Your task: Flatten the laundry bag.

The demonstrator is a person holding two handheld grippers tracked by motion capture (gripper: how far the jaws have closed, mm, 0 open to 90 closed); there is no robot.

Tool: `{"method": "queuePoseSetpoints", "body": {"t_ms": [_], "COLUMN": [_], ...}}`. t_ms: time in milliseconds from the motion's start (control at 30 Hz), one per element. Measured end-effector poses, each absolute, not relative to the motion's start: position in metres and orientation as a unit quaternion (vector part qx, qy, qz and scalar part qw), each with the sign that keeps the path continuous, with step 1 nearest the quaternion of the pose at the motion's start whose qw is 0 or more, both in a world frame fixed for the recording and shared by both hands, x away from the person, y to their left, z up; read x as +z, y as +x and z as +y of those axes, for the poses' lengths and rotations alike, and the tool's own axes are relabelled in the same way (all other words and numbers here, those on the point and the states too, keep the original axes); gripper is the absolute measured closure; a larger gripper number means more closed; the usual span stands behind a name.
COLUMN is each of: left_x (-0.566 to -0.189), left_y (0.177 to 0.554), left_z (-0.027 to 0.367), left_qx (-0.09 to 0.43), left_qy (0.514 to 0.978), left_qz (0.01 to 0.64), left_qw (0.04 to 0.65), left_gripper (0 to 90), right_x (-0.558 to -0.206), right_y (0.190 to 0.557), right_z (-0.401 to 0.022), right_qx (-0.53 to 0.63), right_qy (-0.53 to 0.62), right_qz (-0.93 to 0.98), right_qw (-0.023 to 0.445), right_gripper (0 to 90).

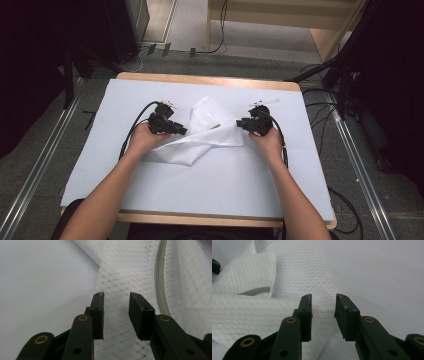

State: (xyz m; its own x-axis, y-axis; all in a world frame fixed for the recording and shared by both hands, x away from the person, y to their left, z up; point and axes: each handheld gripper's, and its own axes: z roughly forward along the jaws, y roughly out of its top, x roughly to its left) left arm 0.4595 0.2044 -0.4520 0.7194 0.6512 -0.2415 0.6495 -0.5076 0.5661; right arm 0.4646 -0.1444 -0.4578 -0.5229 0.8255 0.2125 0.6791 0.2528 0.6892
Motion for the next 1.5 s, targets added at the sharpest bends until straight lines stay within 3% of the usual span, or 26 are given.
{"method": "queuePoseSetpoints", "body": {"t_ms": [333,533,600,633,767,800,900,1033,1133,1167,1233,1267,1433,1500], "left_x": [-0.456,-0.451,-0.447,-0.446,-0.445,-0.446,-0.452,-0.454,-0.454,-0.455,-0.455,-0.456,-0.455,-0.454], "left_y": [0.457,0.456,0.460,0.462,0.476,0.479,0.485,0.485,0.483,0.483,0.482,0.483,0.481,0.481], "left_z": [0.205,0.203,0.206,0.207,0.201,0.198,0.192,0.187,0.182,0.181,0.181,0.182,0.182,0.182], "left_qx": [0.017,0.039,0.029,0.032,0.015,0.017,0.021,0.017,0.014,0.012,0.018,0.007,0.006,0.006], "left_qy": [0.865,0.870,0.859,0.853,0.850,0.853,0.856,0.859,0.865,0.868,0.873,0.869,0.872,0.873], "left_qz": [0.377,0.372,0.378,0.382,0.387,0.386,0.390,0.382,0.372,0.368,0.361,0.367,0.364,0.366], "left_qw": [0.331,0.321,0.343,0.354,0.358,0.351,0.338,0.340,0.336,0.334,0.329,0.331,0.328,0.323], "left_gripper": [90.0,90.0,89.9,84.1,78.0,68.3,58.9,57.5,64.9,74.8,78.4,86.1,90.0,90.0], "right_x": [-0.468,-0.471,-0.471,-0.471,-0.471,-0.471,-0.471,-0.471,-0.471,-0.471,-0.470,-0.469,-0.471,-0.471], "right_y": [0.476,0.478,0.478,0.479,0.479,0.479,0.480,0.481,0.483,0.485,0.485,0.487,0.491,0.490], "right_z": [-0.147,-0.143,-0.142,-0.142,-0.143,-0.143,-0.143,-0.142,-0.140,-0.138,-0.136,-0.134,-0.133,-0.133], "right_qx": [0.371,0.367,0.368,0.368,0.368,0.368,0.368,0.369,0.370,0.368,0.365,0.367,0.369,0.365], "right_qy": [0.499,0.497,0.495,0.495,0.494,0.492,0.492,0.491,0.489,0.484,0.482,0.480,0.481,0.485], "right_qz": [0.778,0.780,0.781,0.781,0.782,0.783,0.783,0.783,0.784,0.788,0.791,0.791,0.790,0.789], "right_qw": [0.095,0.099,0.097,0.097,0.096,0.096,0.095,0.095,0.094,0.094,0.095,0.097,0.094,0.096], "right_gripper": [63.8,62.9,63.1,63.2,63.2,63.3,63.4,63.6,63.8,63.8,63.8,63.8,64.7,71.7]}}
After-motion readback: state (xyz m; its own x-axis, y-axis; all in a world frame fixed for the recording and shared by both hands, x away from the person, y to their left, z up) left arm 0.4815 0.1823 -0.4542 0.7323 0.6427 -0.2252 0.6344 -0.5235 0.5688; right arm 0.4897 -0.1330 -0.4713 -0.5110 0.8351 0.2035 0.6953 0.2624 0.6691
